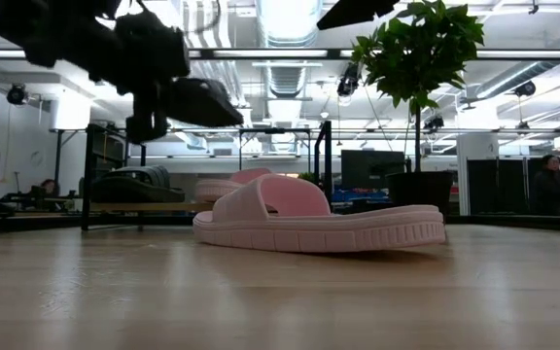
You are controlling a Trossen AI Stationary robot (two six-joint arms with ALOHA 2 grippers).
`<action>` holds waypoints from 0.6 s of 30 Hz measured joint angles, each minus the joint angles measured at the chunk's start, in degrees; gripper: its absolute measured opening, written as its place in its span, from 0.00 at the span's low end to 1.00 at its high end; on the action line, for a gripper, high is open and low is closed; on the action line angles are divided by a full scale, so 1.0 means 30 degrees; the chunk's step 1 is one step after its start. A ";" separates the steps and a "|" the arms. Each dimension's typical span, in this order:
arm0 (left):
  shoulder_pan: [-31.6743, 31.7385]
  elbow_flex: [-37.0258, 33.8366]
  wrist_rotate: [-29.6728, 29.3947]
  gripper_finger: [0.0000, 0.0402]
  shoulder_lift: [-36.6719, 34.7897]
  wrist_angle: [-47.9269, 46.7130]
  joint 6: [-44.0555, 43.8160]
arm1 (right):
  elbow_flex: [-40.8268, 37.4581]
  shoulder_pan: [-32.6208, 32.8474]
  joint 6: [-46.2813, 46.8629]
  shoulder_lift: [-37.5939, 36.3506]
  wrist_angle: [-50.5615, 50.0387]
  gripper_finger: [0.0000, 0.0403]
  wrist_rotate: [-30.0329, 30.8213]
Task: Pick and place slides into the shelf
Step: Adjust the black slipper on the shelf
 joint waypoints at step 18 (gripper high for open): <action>0.0969 -0.0525 0.2173 0.04 0.2951 -0.7108 -0.9179 | -0.0007 0.0000 0.0863 0.0000 -0.0437 0.50 -0.0058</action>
